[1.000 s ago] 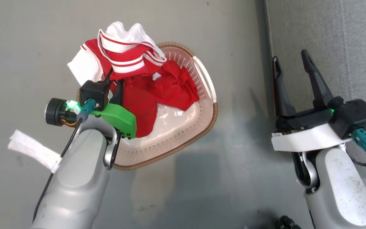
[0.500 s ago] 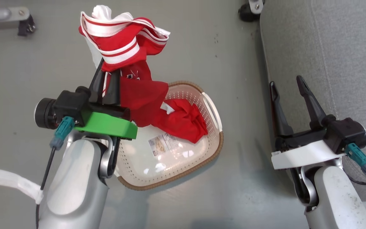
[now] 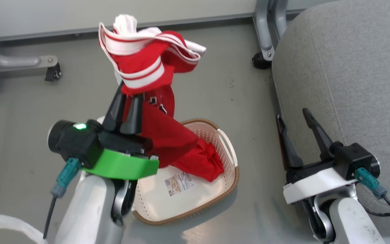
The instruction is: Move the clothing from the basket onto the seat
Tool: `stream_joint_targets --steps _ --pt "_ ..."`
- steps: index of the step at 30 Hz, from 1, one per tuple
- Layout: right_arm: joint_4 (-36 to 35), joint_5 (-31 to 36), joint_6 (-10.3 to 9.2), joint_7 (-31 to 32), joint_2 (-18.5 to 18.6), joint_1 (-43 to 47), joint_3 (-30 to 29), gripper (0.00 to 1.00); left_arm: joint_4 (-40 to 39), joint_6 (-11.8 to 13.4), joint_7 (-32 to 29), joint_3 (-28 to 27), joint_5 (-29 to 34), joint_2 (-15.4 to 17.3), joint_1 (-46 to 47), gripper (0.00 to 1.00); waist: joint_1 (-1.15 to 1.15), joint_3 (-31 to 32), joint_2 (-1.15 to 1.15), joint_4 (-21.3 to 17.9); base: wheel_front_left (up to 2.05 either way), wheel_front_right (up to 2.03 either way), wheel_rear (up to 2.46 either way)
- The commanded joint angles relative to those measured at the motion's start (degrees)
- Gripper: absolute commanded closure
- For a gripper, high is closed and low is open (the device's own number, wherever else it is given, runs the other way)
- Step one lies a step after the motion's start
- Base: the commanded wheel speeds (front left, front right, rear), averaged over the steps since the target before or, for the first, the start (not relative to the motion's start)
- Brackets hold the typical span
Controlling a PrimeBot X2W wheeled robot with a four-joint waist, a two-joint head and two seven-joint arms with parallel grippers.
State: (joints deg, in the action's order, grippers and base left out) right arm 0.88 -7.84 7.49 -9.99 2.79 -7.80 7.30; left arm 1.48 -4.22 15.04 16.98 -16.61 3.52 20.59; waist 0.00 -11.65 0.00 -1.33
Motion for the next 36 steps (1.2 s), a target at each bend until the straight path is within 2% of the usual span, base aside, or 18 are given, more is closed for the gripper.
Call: stream_joint_targets --steps 1,17,32,36 --pt "-0.18 -0.35 0.00 0.38 0.18 1.36 0.35 0.00 -0.92 -0.30 0.20 0.36 0.20 0.21 -2.00 1.00 0.00 2.85 0.00 -0.46 0.00 0.00 0.00" --pt "-1.91 -1.95 0.00 3.68 0.18 7.39 1.89 0.00 -5.49 0.76 -1.21 3.10 -0.97 0.66 -12.03 1.00 0.00 9.86 0.00 -0.71 0.00 0.00 0.00" --pt "-1.90 -3.27 0.00 4.14 0.18 7.60 3.00 0.00 -6.02 1.29 -1.54 3.34 -2.19 1.08 -12.76 1.00 0.00 10.72 0.00 -0.63 0.00 0.00 0.00" --pt "-1.73 -4.53 0.00 4.70 0.18 6.59 5.76 0.00 -6.01 1.27 -1.42 3.38 -2.51 1.09 -12.56 1.00 0.00 10.63 0.00 -0.52 0.00 0.00 0.00"
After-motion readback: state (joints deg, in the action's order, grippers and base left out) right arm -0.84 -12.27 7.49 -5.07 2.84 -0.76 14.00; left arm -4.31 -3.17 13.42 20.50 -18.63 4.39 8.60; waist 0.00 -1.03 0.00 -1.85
